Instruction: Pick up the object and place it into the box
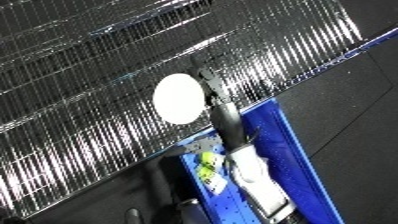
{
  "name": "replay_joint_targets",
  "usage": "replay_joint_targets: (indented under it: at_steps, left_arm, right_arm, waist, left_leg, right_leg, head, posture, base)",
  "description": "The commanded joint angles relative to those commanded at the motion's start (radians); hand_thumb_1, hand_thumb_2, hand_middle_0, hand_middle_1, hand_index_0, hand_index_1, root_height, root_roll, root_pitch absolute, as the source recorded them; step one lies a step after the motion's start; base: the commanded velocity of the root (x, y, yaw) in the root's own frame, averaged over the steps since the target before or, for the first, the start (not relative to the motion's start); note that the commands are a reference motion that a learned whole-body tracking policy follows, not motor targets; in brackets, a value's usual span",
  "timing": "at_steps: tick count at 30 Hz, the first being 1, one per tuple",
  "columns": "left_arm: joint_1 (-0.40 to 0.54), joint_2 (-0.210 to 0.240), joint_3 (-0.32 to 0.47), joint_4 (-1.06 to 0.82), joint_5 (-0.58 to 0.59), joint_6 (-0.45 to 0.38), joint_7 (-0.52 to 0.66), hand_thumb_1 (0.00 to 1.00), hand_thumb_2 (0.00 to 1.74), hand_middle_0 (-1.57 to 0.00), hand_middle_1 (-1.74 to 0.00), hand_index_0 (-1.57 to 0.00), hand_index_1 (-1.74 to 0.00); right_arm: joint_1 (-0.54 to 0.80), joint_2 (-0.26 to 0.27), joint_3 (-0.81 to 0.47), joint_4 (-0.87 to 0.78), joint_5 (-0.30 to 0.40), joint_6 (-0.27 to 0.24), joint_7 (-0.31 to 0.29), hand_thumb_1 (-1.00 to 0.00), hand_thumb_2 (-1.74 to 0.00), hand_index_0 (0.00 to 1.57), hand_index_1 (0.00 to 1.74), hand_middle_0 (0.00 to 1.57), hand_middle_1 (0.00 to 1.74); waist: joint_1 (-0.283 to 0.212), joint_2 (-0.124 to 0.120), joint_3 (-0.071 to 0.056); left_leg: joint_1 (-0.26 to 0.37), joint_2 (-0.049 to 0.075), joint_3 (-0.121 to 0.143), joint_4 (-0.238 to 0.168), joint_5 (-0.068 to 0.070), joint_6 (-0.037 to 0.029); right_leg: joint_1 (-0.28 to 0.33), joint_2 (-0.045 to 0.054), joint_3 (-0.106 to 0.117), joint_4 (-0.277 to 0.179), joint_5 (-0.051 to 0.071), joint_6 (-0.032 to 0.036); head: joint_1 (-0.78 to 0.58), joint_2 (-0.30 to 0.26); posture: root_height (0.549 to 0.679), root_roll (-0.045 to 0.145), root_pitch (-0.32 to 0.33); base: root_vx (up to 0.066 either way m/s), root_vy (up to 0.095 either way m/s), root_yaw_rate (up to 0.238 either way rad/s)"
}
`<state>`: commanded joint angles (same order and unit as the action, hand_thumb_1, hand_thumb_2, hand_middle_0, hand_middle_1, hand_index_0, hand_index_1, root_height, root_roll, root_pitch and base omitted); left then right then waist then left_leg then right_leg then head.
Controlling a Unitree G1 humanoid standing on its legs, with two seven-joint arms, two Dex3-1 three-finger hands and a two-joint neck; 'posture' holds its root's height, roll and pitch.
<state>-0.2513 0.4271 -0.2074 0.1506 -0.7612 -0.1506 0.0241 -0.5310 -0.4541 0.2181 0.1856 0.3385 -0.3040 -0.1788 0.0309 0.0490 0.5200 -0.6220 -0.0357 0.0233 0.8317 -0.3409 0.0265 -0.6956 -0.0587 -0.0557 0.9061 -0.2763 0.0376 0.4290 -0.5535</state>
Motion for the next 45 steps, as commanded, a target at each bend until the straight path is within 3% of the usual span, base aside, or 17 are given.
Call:
replay_joint_targets:
  at_steps: [2, 7, 20, 33, 45]
  left_arm:
    - [-0.005, 0.0, -0.002, 0.002, -0.001, 0.002, 0.002, 1.0, 1.74, -1.57, -1.74, -1.57, -1.74]
    - [-0.009, 0.001, -0.004, 0.006, -0.007, 0.005, 0.002, 1.0, 1.74, -1.57, -1.74, -1.57, -1.74]
    - [-0.007, 0.001, -0.009, 0.005, -0.011, -0.009, 0.002, 1.0, 1.74, -1.57, -1.74, -1.57, -1.74]
    - [0.026, 0.001, 0.014, -0.009, -0.006, -0.027, -0.01, 1.0, 1.74, -1.57, -1.74, -1.57, -1.74]
    - [0.096, 0.006, 0.078, -0.041, 0.009, -0.045, -0.043, 1.0, 1.74, -1.57, -1.74, -1.57, -1.74]
  right_arm:
    - [-0.014, 0.0, 0.005, 0.01, 0.001, 0.0, 0.002, 0.0, 0.0, 0.0, 0.0, 0.0, 0.0]
    - [-0.038, -0.005, 0.01, 0.024, 0.01, -0.004, 0.007, -0.25, -0.44, 0.39, 0.44, 0.39, 0.44]
    - [-0.04, -0.013, 0.003, 0.019, 0.013, -0.009, -0.001, -0.9, -1.57, 1.41, 1.57, 1.41, 1.57]
    - [0.011, -0.005, -0.033, -0.084, -0.034, -0.018, -0.037, -0.9, -1.57, 1.41, 1.57, 1.41, 1.57]
    - [0.216, -0.025, -0.148, -0.293, -0.034, -0.098, -0.061, -0.9, -1.57, 1.41, 1.57, 1.41, 1.57]
  waist:
    - [0.002, 0.002, 0.0]
    - [0.005, 0.004, 0.0]
    - [0.002, 0.004, 0.0]
    - [-0.014, -0.004, 0.0]
    - [-0.071, -0.02, 0.0]
  left_leg:
    - [-0.004, 0.0, 0.001, 0.004, -0.001, 0.0002]
    - [-0.013, -0.002, 0.001, 0.015, -0.004, 0.0005]
    - [-0.016, -0.001, 0.003, 0.01, -0.005, 0.002]
    - [0.017, 0.002, 0.004, -0.013, -0.007, 0.0046]
    - [0.074, 0.021, 0.03, -0.025, -0.029, 0.0116]
  right_leg:
    - [-0.004, -0.0009, -0.001, 0.004, -0.001, -0.0008]
    - [-0.014, -0.0014, -0.002, 0.014, -0.003, -0.0033]
    - [-0.021, 0.0032, 0.002, 0.01, -0.001, -0.0024]
    - [0.009, 0.0103, 0.009, -0.018, 0.003, -0.001]
    - [0.065, 0.0284, 0.042, -0.052, 0.003, 0.0059]
  head:
    - [0.005, 0.003]
    - [0.012, -0.005]
    - [0.013, 0.019]
    - [0.035, 0.05]
    - [0.072, 0.093]
  posture:
    - [0.616, 0.05, 0.118]
    - [0.614, 0.05, 0.12]
    - [0.615, 0.049, 0.128]
    - [0.619, 0.047, 0.121]
    - [0.626, 0.049, 0.101]
  base:
    - [-0.002, 0.011, 0.024]
    - [0.004, 0.015, 0.02]
    - [-0.011, 0.007, 0.002]
    - [-0.021, -0.007, -0.04]
    - [-0.033, -0.005, -0.165]
